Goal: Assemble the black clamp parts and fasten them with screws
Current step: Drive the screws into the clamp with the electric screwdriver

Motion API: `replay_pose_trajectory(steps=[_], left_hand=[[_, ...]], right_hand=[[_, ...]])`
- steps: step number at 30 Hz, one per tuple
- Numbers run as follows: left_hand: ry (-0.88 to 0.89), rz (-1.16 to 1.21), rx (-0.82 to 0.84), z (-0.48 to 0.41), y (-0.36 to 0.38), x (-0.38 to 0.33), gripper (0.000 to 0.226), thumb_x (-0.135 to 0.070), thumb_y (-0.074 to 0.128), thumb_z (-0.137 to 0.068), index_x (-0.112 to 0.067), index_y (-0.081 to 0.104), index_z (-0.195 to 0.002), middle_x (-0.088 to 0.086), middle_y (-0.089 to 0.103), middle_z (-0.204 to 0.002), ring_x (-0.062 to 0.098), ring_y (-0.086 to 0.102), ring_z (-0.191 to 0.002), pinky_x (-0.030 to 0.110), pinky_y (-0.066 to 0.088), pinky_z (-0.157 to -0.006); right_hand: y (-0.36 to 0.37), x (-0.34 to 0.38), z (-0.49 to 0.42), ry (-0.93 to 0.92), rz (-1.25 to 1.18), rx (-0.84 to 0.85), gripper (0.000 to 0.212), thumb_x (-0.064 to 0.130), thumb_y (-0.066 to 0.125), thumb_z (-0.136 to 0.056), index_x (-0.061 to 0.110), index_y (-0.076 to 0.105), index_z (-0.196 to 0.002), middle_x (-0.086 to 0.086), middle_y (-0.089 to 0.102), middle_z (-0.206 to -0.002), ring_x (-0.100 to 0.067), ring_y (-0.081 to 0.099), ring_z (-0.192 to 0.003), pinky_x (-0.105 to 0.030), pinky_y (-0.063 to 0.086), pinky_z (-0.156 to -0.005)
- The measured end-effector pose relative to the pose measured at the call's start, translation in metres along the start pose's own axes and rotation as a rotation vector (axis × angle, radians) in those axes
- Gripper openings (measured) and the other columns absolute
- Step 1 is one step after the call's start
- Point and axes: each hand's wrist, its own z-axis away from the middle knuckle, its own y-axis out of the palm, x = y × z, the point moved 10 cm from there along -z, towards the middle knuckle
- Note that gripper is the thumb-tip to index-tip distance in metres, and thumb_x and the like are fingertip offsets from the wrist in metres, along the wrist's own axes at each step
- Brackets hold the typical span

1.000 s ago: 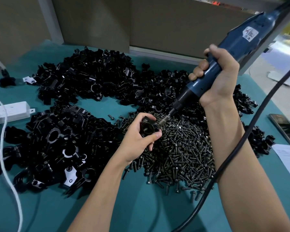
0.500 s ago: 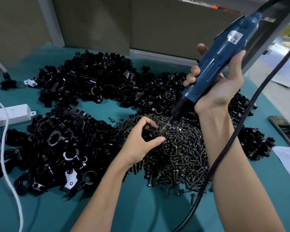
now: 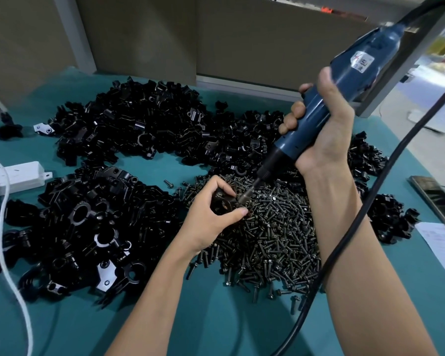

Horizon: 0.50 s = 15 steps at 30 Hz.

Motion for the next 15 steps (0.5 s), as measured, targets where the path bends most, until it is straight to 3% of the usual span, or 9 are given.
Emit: replay_pose_trajectory(steps=[3,8,11,15], left_hand=[[-0.002,0.025,0.032,0.001,0.004,0.0,0.031,-0.029,0.081,-0.076,-0.037,0.052,-0.085,-0.01,0.055,-0.074,0.001,0.048,-0.052,0.022,0.036,-0.053],[-0.008,0.016,0.066,0.001,0.011,-0.001,0.033,-0.041,0.08,-0.07,-0.038,0.05,-0.084,-0.016,0.056,-0.071,0.001,0.05,-0.05,0.022,0.037,-0.048],[-0.031,0.098,0.101,0.003,0.015,0.001,0.035,-0.041,0.08,-0.068,-0.035,0.05,-0.085,-0.013,0.055,-0.068,0.003,0.043,-0.044,0.016,0.034,-0.042],[-0.066,0.148,0.121,0.003,0.017,0.005,0.037,-0.034,0.082,-0.072,-0.03,0.05,-0.09,-0.01,0.057,-0.064,0.011,0.036,-0.041,0.023,0.03,-0.037]], right_hand=[[-0.007,-0.001,-0.001,0.015,0.05,-0.08,0.019,0.026,0.068,-0.089,0.013,0.056,-0.083,0.001,0.05,-0.058,-0.013,0.045,-0.045,-0.024,0.043,-0.047],[-0.013,0.004,-0.003,-0.004,0.111,-0.131,0.015,0.015,0.066,-0.086,0.012,0.051,-0.085,-0.002,0.049,-0.056,-0.015,0.043,-0.044,-0.024,0.041,-0.047],[-0.011,0.006,-0.004,-0.017,0.111,-0.121,0.014,0.011,0.064,-0.085,0.01,0.05,-0.088,-0.003,0.047,-0.056,-0.016,0.042,-0.044,-0.025,0.041,-0.047],[-0.01,0.005,-0.004,-0.017,0.12,-0.1,0.017,0.014,0.066,-0.085,0.008,0.05,-0.091,-0.003,0.048,-0.058,-0.016,0.043,-0.045,-0.026,0.042,-0.047]])
